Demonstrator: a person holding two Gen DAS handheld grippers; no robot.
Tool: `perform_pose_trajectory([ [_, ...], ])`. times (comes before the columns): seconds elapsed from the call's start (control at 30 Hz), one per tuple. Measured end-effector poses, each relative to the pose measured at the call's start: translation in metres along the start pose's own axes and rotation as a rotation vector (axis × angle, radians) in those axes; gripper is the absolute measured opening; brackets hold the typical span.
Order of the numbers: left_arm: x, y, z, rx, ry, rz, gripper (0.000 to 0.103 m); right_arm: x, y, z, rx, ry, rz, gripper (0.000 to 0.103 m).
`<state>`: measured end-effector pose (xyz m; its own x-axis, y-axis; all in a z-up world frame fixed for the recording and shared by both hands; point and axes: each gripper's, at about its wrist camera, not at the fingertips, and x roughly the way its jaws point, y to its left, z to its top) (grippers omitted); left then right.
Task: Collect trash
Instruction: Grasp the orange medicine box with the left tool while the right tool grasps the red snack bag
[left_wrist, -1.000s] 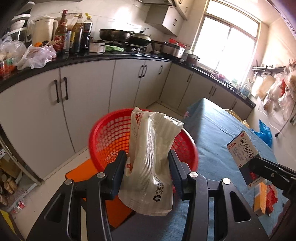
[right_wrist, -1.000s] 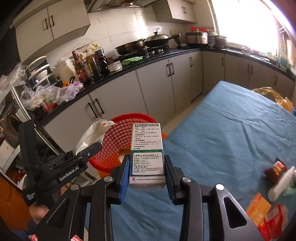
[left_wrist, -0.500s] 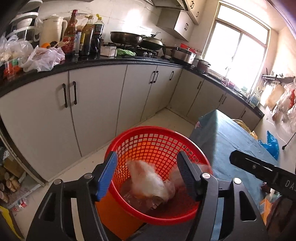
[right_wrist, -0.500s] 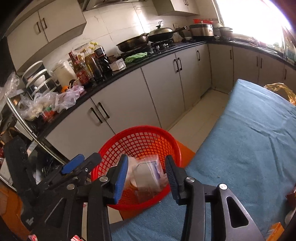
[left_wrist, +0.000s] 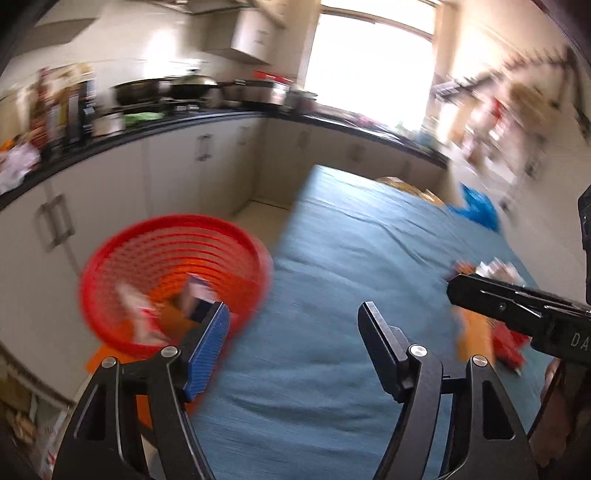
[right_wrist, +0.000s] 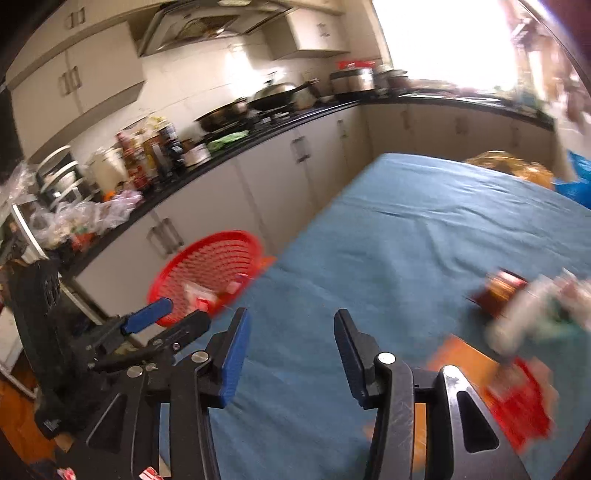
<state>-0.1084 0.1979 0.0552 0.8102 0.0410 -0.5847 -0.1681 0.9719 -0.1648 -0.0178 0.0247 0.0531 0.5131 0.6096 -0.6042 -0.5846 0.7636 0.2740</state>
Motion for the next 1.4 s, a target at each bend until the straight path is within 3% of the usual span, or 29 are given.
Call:
perform_pose_trajectory([
  [0.27,0.01,-0.055,-0.005,0.091,0.059,-0.115,0.075,-0.083,-0.096,-0.038,0.152,-0.104,-0.164,0.051],
  [0.43,0.018,-0.082,-0.007,0.123,0.1,-0.157,0.079,-0.086,-0.135,-0.049,0.186,-0.063,-0.207,0.051],
  [0.67,0.027,-0.105,-0.012,0.164,0.154,-0.197,0.081,-0.053,-0.149,-0.056,0.189,0.008,-0.196,0.05],
  [0.7,0.028,-0.107,-0.013,0.171,0.164,-0.204,0.081,-0.049,-0.151,-0.058,0.189,0.021,-0.189,0.045],
  [0.73,0.03,-0.11,-0.014,0.178,0.174,-0.211,0.082,-0.046,-0.152,-0.058,0.191,0.04,-0.177,0.026],
  [0.83,0.036,-0.12,-0.015,0.194,0.198,-0.224,0.082,-0.051,-0.153,-0.059,0.193,0.012,-0.147,0.01],
  [1.13,0.064,-0.154,-0.022,0.27,0.266,-0.198,0.083,-0.083,-0.165,-0.06,0.248,-0.144,-0.217,0.006],
  [1.3,0.081,-0.165,-0.025,0.287,0.291,-0.138,0.082,-0.083,-0.164,-0.06,0.251,-0.132,-0.205,0.006],
  [1.4,0.088,-0.165,-0.023,0.273,0.309,-0.115,0.066,-0.083,-0.162,-0.058,0.242,-0.136,-0.196,0.006],
])
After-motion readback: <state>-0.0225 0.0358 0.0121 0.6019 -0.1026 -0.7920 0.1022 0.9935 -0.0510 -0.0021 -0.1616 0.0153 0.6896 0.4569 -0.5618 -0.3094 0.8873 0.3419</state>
